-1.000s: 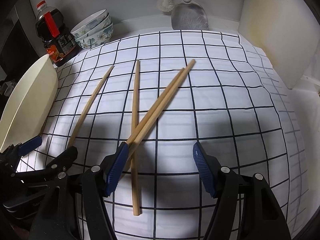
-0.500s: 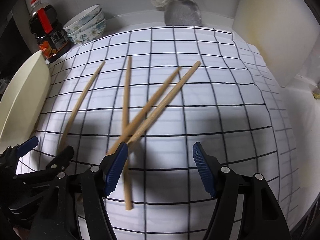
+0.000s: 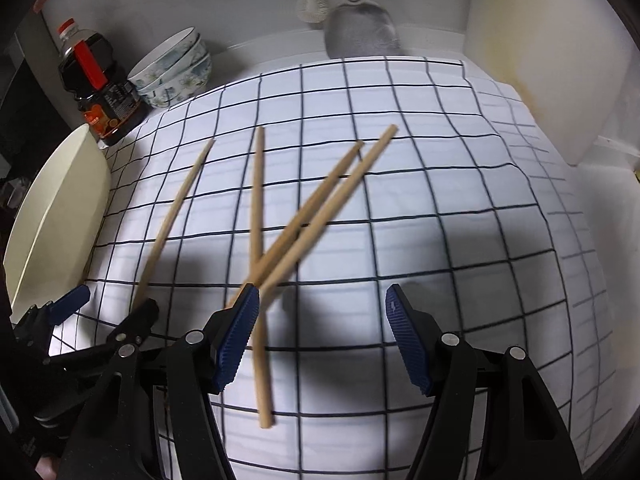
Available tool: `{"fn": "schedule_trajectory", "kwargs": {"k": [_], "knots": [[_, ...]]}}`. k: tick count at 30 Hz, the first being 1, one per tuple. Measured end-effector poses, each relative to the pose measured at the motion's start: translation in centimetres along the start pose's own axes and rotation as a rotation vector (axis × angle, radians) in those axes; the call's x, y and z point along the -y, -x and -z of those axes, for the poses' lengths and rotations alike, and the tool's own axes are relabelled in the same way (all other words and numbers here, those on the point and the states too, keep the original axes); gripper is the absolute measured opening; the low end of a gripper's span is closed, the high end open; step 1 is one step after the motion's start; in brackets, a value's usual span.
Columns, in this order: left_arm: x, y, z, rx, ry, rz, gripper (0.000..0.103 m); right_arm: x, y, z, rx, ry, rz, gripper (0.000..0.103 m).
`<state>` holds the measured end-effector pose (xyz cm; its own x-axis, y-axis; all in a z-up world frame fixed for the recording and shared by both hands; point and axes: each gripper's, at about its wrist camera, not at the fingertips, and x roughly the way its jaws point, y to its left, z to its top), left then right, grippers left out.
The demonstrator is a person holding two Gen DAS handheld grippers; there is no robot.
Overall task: Organize utensils
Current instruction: 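Lower both open tools over the loose wooden chopsticks on the grid cloth, then close the left tool on one chopstick while the right tool closes on another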
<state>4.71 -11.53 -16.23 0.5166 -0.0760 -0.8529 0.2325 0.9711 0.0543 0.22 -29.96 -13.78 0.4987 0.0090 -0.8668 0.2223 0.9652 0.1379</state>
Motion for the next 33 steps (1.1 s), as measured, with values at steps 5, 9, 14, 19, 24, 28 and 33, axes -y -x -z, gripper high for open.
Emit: {"fn": "schedule_trajectory", "kwargs": {"k": [5,9,14,19,24,28,33], "knots": [[-0.1,0.1,0.2,0.003,0.006,-0.005,0.097,-0.6,-0.5,-0.2,-0.018,0.005,0.016,0.064],[-0.3,0.1,0.2,0.001,0.017,-0.002,0.097,-0.7,-0.6,-0.1,-0.027,0.013,0.029,0.064],[-0.3,0.1,0.2,0.001,0.021,0.000,0.097,-1.1,-0.6,-0.2,-0.042,0.017,0.041,0.064],[-0.3,0.1,0.2,0.001,0.022,0.000,0.097,-1.8,-1.0,-0.7,-0.066,0.024,0.041,0.064],[-0.3,0.2,0.2,0.000,0.024,-0.001,0.097,-1.8,-0.9,-0.6,-0.070,0.039,0.062,0.063],[-0.2,0.2,0.3,0.001,0.027,-0.001,0.097,-1.0,-1.0,-0.2,-0.113,0.019,0.060,0.061],[0.1,0.1,0.1,0.003,0.023,0.004,0.097,0.0,-0.9,0.2,-0.113,0.013,0.080,0.052]]}}
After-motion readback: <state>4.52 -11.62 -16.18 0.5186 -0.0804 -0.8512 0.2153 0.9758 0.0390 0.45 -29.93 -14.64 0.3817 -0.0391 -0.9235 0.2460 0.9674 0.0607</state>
